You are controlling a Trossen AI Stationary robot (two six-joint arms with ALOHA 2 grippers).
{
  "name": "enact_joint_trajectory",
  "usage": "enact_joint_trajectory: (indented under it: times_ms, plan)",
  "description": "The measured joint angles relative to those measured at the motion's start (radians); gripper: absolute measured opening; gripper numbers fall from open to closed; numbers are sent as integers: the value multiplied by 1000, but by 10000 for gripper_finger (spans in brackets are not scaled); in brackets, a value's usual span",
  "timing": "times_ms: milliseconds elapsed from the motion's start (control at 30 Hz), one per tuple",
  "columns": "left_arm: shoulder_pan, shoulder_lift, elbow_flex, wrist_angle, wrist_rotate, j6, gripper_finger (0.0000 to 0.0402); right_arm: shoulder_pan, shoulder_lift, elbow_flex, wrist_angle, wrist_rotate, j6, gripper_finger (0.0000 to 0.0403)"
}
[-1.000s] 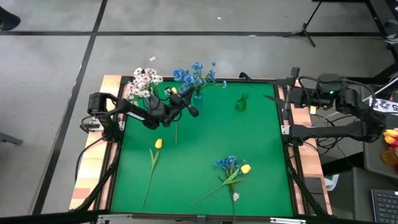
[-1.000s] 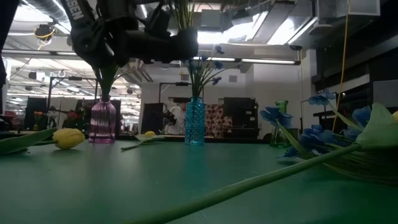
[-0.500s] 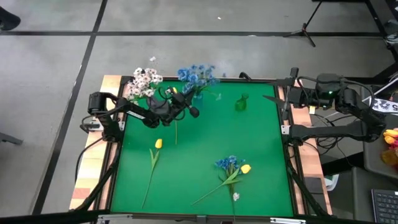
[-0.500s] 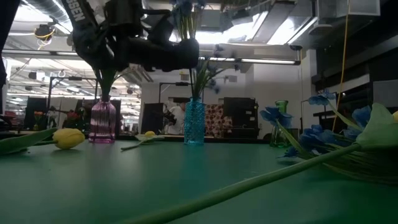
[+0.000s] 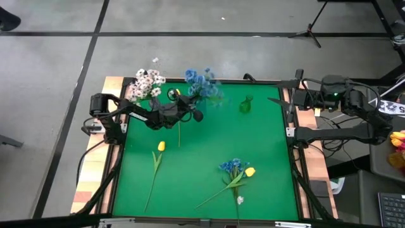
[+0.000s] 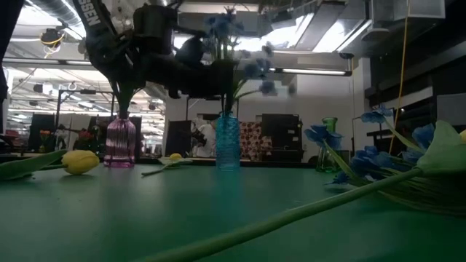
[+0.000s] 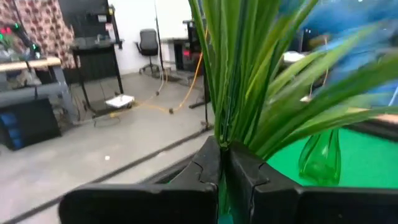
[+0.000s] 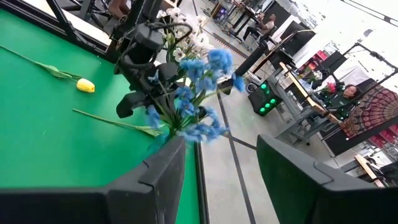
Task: Sort flowers into vase by color
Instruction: Put the top blue flowers into the blue vase
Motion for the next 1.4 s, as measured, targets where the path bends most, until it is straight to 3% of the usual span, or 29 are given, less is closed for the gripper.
enact_joint_trajectory:
  times_ms: [367, 767, 900, 1200, 1400]
  plan:
    - [19, 0, 2, -116, 5, -115, 5, 0, 0, 0, 0, 0, -1, 198]
    - [18, 0, 3, -130, 8, -100, 29, 0, 0, 0, -24, 0, -4, 198]
    - [15, 0, 3, -104, 35, -20, 58, 0, 0, 0, -35, 0, -4, 198]
    - [15, 0, 23, -102, 24, 14, 163, 0, 0, 0, -35, 0, -4, 198]
    - [15, 0, 27, -55, -19, 16, 189, 0, 0, 0, -44, 0, -4, 198]
